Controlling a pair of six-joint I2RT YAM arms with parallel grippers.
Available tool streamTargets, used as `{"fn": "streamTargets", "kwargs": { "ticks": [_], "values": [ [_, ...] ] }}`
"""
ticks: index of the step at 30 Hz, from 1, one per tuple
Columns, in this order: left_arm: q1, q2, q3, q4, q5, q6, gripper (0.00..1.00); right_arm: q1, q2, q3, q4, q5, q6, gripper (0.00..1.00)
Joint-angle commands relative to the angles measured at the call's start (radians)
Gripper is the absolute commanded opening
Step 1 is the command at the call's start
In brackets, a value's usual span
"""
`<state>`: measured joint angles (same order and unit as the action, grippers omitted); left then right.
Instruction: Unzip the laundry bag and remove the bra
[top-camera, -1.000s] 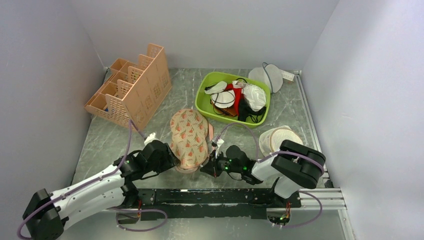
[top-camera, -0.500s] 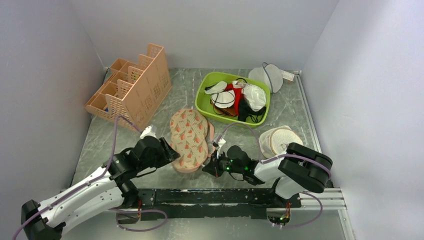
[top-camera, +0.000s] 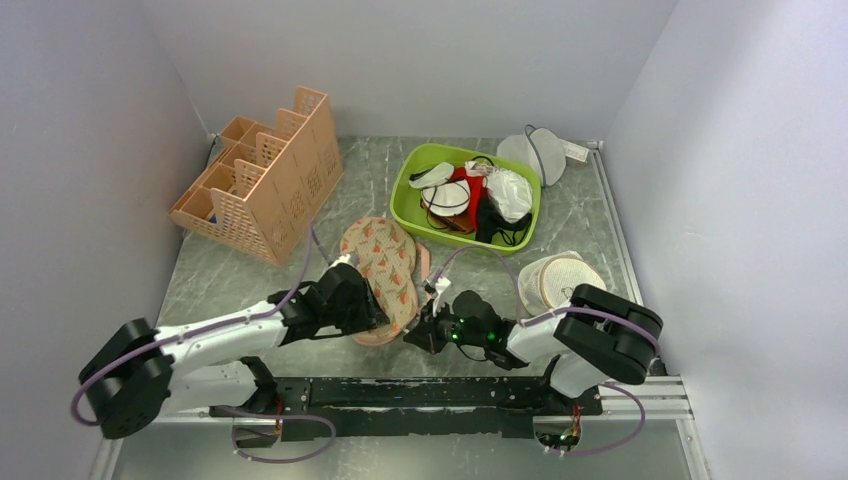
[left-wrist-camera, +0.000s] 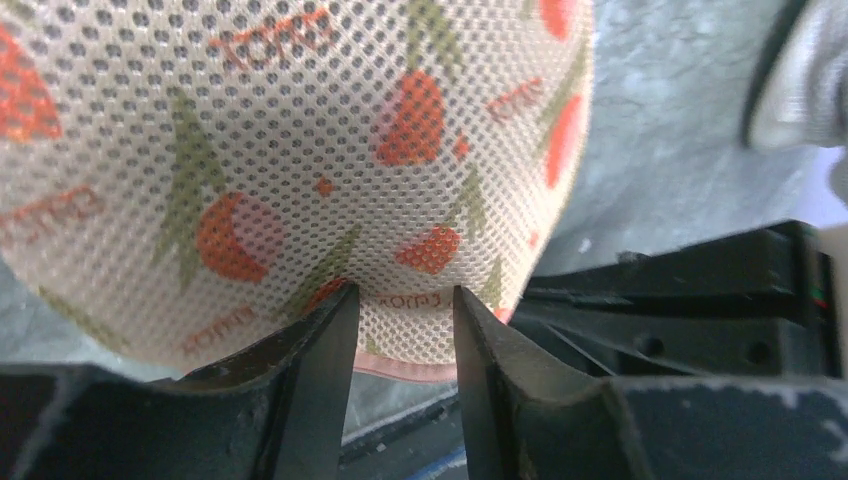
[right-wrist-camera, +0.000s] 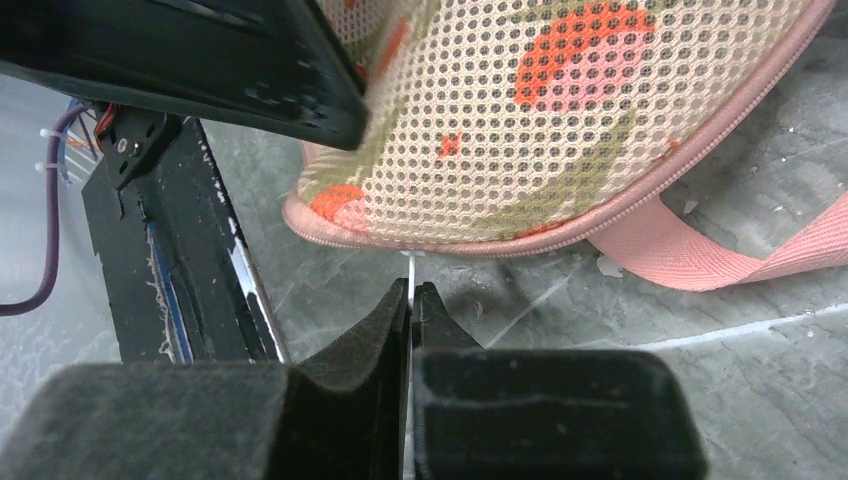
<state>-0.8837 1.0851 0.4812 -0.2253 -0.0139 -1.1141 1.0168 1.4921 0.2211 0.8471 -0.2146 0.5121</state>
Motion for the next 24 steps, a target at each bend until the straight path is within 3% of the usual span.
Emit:
{"fn": "streamTargets", "kwargs": {
  "ticks": [1,5,15,21,24],
  "values": [
    [-0.009,0.113,-0.015,0.124,-0.003,0.01,0.45,0.005,0.023,0.015,0.016,0.011,-0.009,0.0],
    [-0.012,0.133,-0.08,0.123,-0.065,0.017,0.44,-0.009,0.049,0.014,-0.001,0.056,-0.021,0.0],
    [-0.006,0.139,-0.211,0.067,-0.152,0.007,0.47,-0.213,0.016,0.045,-0.078,0.071,-0.088,0.0],
    [-0.003,0.088,-0.194,-0.018,-0.205,0.019,0.47,-0.267,-0.027,0.077,-0.123,0.082,-0.143,0.0],
    [0.0,0.062,-0.186,-0.033,-0.228,0.042,0.49,-0.252,-0.018,0.069,-0.1,0.01,-0.146,0.0]
  ]
}}
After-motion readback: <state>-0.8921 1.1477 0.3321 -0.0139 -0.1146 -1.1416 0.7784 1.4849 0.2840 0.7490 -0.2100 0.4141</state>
